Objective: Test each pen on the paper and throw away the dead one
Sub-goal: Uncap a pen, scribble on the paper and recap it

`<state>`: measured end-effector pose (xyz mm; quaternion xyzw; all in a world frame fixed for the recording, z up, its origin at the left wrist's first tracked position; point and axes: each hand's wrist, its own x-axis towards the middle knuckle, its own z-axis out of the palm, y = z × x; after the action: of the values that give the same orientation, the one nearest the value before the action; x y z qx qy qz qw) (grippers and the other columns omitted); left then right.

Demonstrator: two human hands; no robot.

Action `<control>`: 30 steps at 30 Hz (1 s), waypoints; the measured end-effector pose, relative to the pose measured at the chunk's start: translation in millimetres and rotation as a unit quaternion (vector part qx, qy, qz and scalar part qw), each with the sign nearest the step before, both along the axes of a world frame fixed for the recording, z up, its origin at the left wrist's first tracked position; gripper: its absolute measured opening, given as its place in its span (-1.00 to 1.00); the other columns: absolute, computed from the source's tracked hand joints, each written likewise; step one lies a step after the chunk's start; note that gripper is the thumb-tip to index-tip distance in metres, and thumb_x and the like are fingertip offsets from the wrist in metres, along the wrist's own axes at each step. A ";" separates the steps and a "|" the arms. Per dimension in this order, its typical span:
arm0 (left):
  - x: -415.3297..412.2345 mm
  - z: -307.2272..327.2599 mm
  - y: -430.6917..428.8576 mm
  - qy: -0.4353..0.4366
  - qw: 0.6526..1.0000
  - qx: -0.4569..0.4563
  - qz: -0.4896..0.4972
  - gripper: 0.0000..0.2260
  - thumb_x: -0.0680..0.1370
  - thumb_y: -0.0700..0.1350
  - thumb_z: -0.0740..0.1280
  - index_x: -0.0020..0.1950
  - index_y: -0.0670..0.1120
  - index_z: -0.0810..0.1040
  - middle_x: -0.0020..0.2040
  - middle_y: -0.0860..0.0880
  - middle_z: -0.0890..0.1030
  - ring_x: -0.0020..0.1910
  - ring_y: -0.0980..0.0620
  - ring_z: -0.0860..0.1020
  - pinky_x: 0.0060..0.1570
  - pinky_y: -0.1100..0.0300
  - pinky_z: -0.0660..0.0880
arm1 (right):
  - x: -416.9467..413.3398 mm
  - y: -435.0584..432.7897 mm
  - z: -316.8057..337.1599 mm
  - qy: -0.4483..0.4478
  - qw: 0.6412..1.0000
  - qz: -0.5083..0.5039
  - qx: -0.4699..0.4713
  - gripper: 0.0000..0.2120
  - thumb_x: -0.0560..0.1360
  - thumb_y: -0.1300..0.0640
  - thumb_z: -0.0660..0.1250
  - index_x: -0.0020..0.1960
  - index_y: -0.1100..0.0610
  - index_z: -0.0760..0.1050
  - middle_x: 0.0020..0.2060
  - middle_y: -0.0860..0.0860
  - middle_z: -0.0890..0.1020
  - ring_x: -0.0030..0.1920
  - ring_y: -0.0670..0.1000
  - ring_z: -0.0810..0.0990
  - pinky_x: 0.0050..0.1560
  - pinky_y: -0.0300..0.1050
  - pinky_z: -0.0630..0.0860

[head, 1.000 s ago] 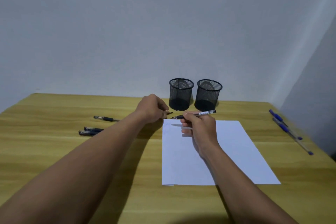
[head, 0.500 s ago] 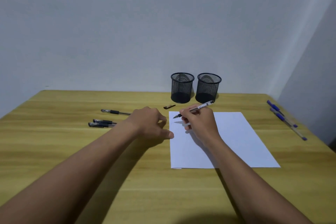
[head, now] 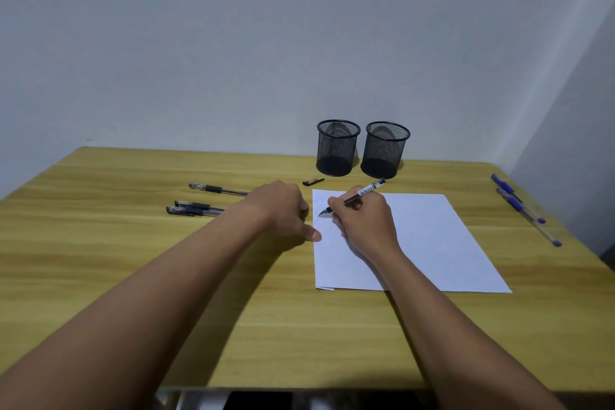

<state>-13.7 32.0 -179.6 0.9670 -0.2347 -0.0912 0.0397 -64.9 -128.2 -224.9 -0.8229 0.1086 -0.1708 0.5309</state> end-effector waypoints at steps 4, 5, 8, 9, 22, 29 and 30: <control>2.2 -0.6 -0.3 -0.007 1.000 -0.008 0.003 -0.35 0.36 0.37 0.42 0.28 -0.04 0.60 -0.27 0.10 0.53 -0.11 -0.03 0.52 -0.15 0.12 0.46 | -0.8 0.8 -1.1 0.015 1.000 0.006 -0.003 -0.86 0.45 0.08 0.45 -0.22 0.12 0.60 -0.33 0.02 0.70 -0.22 0.05 0.72 -0.16 0.17 0.70; 3.1 -1.2 0.0 -0.007 1.000 -0.009 0.004 -0.34 0.35 0.37 0.43 0.30 -0.03 0.59 -0.24 0.09 0.56 -0.09 -0.04 0.52 -0.13 0.11 0.47 | -1.2 0.8 -1.3 0.015 1.000 0.003 -0.008 -0.87 0.46 0.09 0.45 -0.22 0.12 0.60 -0.32 0.01 0.70 -0.22 0.04 0.72 -0.15 0.17 0.70; 4.4 -3.1 -0.3 -0.007 1.000 -0.008 0.005 -0.28 0.34 0.39 0.42 0.35 -0.03 0.56 0.05 0.01 0.67 0.00 -0.05 0.56 0.01 0.06 0.54 | -2.5 0.3 0.9 0.008 1.000 -0.008 -0.020 -0.87 0.50 0.09 0.44 -0.18 0.13 0.60 -0.29 0.01 0.70 -0.21 -0.01 0.70 -0.14 0.10 0.69; 4.8 -3.6 -0.6 -0.009 1.000 -0.007 0.004 -0.28 0.34 0.39 0.42 0.36 -0.03 0.55 0.08 0.01 0.68 0.00 -0.05 0.56 0.02 0.06 0.55 | -2.6 0.4 1.2 0.008 1.000 -0.009 -0.019 -0.87 0.50 0.09 0.44 -0.17 0.13 0.60 -0.28 0.01 0.70 -0.21 -0.01 0.70 -0.14 0.09 0.69; 5.5 -2.8 -0.1 -0.003 1.000 -0.008 0.009 -0.41 0.33 0.39 0.42 0.12 -0.05 0.66 -0.27 0.05 0.59 -0.16 -0.01 0.53 -0.16 0.10 0.49 | -2.1 -0.5 -0.3 0.006 0.999 -0.048 -0.026 -0.84 0.52 0.09 0.40 -0.19 0.15 0.58 -0.35 0.05 0.68 -0.34 0.03 0.67 -0.38 -0.11 0.57; 4.9 -1.9 -0.1 0.001 1.000 -0.012 0.006 -0.36 0.32 0.40 0.42 0.18 -0.04 0.65 -0.11 0.02 0.68 -0.09 -0.02 0.56 -0.05 0.06 0.56 | 0.8 -3.2 -0.1 0.021 0.999 -0.032 0.024 -0.86 0.47 0.11 0.43 -0.17 0.20 0.61 -0.33 0.07 0.68 -0.29 0.05 0.66 -0.35 -0.03 0.58; 4.7 -1.4 -0.1 0.002 1.000 -0.012 0.004 -0.42 0.33 0.39 0.42 0.10 -0.04 0.67 -0.20 0.02 0.65 -0.14 -0.02 0.55 -0.11 0.08 0.53 | 1.4 -3.6 1.9 0.020 0.997 -0.037 0.062 -0.85 0.48 0.12 0.42 -0.15 0.22 0.62 -0.33 0.09 0.68 -0.33 0.06 0.63 -0.41 -0.08 0.53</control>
<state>-9.0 31.9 -180.9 0.9671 -0.2322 -0.0898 0.0520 -63.6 -131.9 -222.9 -0.7873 0.1597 -0.1663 0.5719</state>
